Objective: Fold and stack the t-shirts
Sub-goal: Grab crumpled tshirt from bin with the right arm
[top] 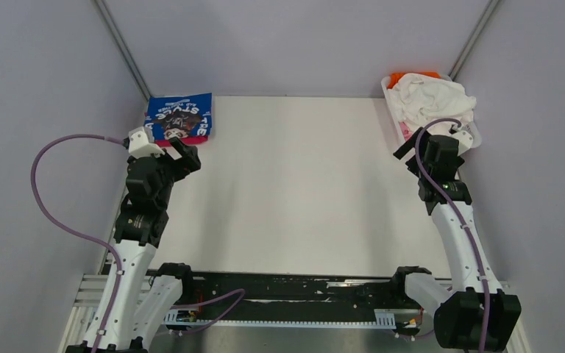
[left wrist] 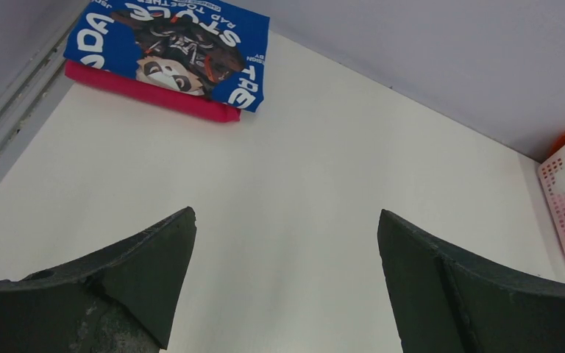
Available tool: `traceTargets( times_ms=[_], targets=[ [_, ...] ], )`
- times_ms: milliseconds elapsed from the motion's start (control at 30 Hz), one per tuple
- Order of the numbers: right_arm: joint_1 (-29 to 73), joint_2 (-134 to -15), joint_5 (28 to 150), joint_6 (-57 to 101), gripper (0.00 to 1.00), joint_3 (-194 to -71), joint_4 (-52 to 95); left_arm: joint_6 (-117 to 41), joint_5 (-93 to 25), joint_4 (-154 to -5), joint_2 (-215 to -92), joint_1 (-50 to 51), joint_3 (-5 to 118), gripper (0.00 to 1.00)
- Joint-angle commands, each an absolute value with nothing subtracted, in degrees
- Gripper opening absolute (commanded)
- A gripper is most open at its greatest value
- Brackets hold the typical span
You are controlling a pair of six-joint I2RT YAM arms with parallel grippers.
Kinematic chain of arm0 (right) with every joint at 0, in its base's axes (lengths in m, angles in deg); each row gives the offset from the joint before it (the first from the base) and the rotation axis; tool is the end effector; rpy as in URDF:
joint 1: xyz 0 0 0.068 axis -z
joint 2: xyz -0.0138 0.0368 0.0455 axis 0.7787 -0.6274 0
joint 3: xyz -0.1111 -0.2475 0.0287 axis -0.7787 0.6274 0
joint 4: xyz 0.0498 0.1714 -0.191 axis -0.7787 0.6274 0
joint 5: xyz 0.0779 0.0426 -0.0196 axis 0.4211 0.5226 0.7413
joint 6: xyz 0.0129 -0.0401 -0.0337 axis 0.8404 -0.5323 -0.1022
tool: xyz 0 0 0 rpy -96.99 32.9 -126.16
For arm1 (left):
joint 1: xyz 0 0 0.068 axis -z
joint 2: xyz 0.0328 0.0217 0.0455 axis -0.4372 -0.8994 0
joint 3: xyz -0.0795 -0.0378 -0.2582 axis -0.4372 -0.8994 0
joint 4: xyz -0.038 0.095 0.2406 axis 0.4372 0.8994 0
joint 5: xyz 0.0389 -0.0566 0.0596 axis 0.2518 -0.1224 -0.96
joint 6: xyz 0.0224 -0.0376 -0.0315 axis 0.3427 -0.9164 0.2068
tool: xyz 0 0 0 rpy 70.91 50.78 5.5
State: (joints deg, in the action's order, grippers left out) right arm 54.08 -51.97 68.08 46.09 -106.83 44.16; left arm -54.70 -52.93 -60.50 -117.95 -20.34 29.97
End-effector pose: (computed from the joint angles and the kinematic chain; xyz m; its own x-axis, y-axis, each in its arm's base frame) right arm 0.2239 -0.0197 0.3060 -0.3210 0.5188 -0.7923 0.4776 0.8111 0.3376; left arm 0.1623 -0.0093 0.3460 -0.1317 -0.4537 -0.8814 -0.1644 0.8868 -0.4319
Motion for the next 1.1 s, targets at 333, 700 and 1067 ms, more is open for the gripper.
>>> traceTargets(
  times_ms=[333,700,1067],
  targets=[
    [60.55,-83.29,72.66,34.86,1.00,-137.88,42.50,-56.10,-55.11,-61.34,-117.80,-20.57,31.53,1.00],
    [64.56,-115.12,77.20,35.30,0.93,-168.49,42.21,-55.34,-55.57,-60.82,-120.33,-20.57,32.17,1.00],
    [65.25,-128.80,75.33,34.06,0.25,-179.90,40.37,-55.30,-56.05,-58.95,-121.62,-20.57,33.86,1.00]
  ],
)
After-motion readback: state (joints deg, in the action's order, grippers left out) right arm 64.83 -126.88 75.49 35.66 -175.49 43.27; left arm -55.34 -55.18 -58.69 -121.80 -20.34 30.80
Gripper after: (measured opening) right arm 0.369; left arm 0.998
